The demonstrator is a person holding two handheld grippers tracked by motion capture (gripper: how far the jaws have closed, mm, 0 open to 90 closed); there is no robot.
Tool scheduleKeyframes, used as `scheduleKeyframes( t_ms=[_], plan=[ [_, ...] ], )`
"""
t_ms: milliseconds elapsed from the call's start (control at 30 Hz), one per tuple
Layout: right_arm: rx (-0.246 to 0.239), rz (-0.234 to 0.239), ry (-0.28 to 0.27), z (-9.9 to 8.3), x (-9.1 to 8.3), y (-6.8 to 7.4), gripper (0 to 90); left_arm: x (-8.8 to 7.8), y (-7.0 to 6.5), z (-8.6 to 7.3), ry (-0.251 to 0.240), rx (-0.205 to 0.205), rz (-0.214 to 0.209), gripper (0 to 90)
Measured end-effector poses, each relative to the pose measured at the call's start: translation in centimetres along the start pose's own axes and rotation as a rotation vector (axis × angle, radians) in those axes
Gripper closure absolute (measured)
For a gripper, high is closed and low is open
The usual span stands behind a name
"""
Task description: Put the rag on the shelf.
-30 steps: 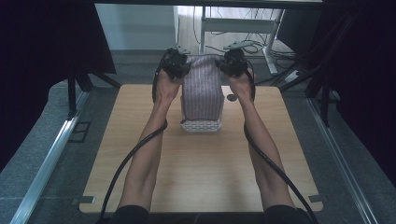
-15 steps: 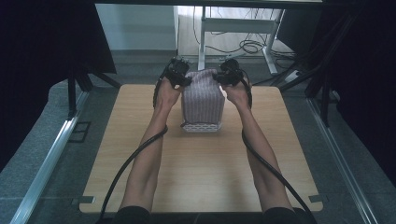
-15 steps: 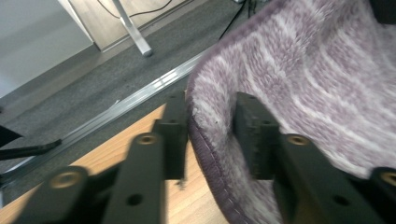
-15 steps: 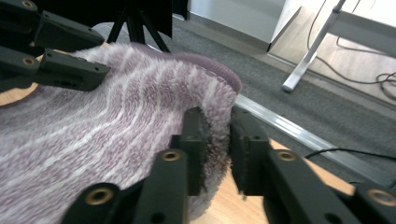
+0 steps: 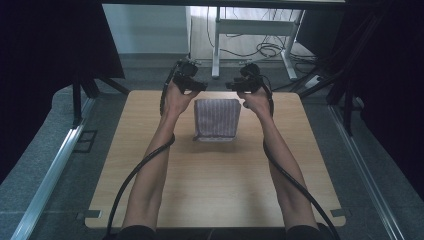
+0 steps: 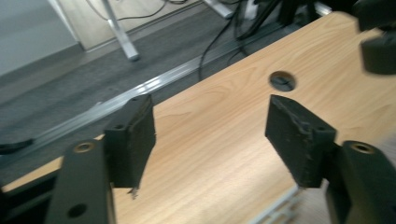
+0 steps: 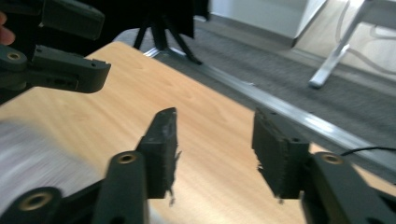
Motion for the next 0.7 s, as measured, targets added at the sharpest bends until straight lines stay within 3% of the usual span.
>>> scheduleKeyframes(
  t_ms=[200,333,500,700],
  plan=[
    [0.025,0.043,-0.012,-0.4,-1.0,0.7,36.9,-1.4,-0.7,-0.7,-0.025,-0.005,-0.08,20.9],
    [0.006,0.068,-0.015,-0.7,-1.7,1.4,32.5,-2.1,-1.2,-1.3,-0.034,0.0,-0.124,17.7],
    [-0.02,0.093,-0.029,-1.0,-2.6,2.4,27.8,-2.9,-1.6,-1.8,-0.046,0.006,-0.15,14.0],
    [-0.031,0.115,-0.015,-1.8,-3.2,3.2,23.6,-3.7,-2.5,-2.7,-0.021,0.067,-0.15,12.6]
  ],
)
Point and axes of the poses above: each handheld gripper's, and its own axes: x roughly forward along the jaws, z roughly out of its top, y roughly to its left, the point moved 7 cm from there along x, roughly forward along the jaws, and after that the axes turned 7 degrees about y, right-handed, at the moved point
